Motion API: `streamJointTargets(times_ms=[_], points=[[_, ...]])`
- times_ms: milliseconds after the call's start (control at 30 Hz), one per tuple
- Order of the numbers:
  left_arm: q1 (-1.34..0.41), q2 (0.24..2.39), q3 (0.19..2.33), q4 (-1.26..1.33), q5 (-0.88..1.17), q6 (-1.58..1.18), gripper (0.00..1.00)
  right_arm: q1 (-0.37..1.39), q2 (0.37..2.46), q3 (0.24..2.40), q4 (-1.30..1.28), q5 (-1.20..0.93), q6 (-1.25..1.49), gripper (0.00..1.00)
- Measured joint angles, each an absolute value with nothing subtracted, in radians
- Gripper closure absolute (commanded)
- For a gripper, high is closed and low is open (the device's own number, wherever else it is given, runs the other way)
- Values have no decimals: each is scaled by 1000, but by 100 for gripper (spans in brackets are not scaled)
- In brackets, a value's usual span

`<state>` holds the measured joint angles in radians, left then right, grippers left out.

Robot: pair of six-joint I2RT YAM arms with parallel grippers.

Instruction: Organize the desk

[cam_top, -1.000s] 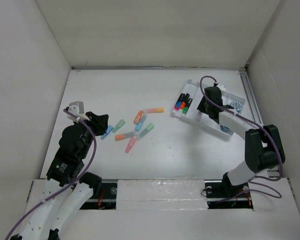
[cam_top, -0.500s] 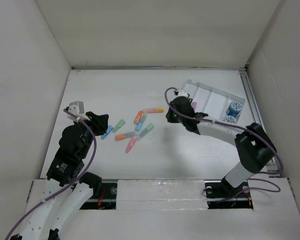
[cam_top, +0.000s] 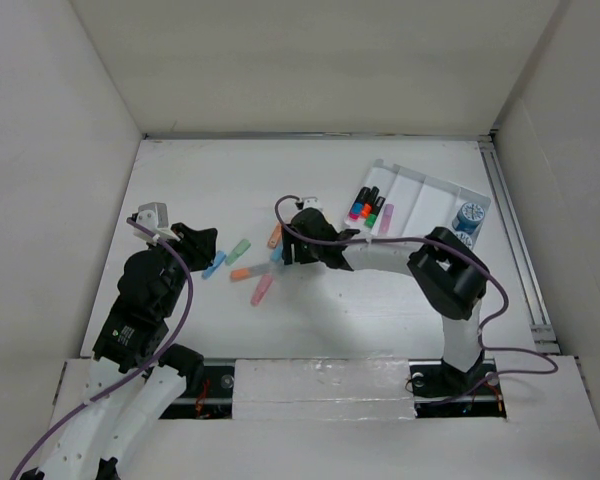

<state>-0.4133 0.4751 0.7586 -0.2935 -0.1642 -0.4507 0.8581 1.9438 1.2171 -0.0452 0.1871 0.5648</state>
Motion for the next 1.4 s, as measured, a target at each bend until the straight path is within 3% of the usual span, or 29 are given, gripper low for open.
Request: streamJointTargets(times_ms=[200,267,433,567,633,767,833,1033,1100,1133,1200,1400], points=[[-413,475,759,-288,-164,-450,81,864,1984,1275,-103,253,572,38],[-413,475,759,-288,-164,-450,81,866,1990,1284,-121,295,572,37],[-413,475,759,-288,-164,-450,81,871,1987,1280,-163,403,560,25],[-413,475,759,-288,-164,-450,81,875,1987,1282,-207,457,533,33],[-413,475,759,-288,-164,-450,81,878,1987,1283,-221,470,529,31],[-413,475,759,-288,-164,-450,81,899,1987,1296,-253,455,529,15],[-413,475,759,-288,-164,-450,81,921,1987,1297,-258,445,530,12],[-413,475,759,-288,-164,-450,81,963,1990,1299,-254,424,530,25],[-413,475,759,-288,-164,-450,81,963,1998,1311,-254,426,527,42],[-413,475,759,-288,-164,-450,81,963,2006,1322,-253,431,525,42],[-413,475,759,-288,-164,-450,81,962,2024,1348,-254,437,519,53],[-413,475,759,-288,-165,-450,81,962,2039,1363,-233,439,511,61]])
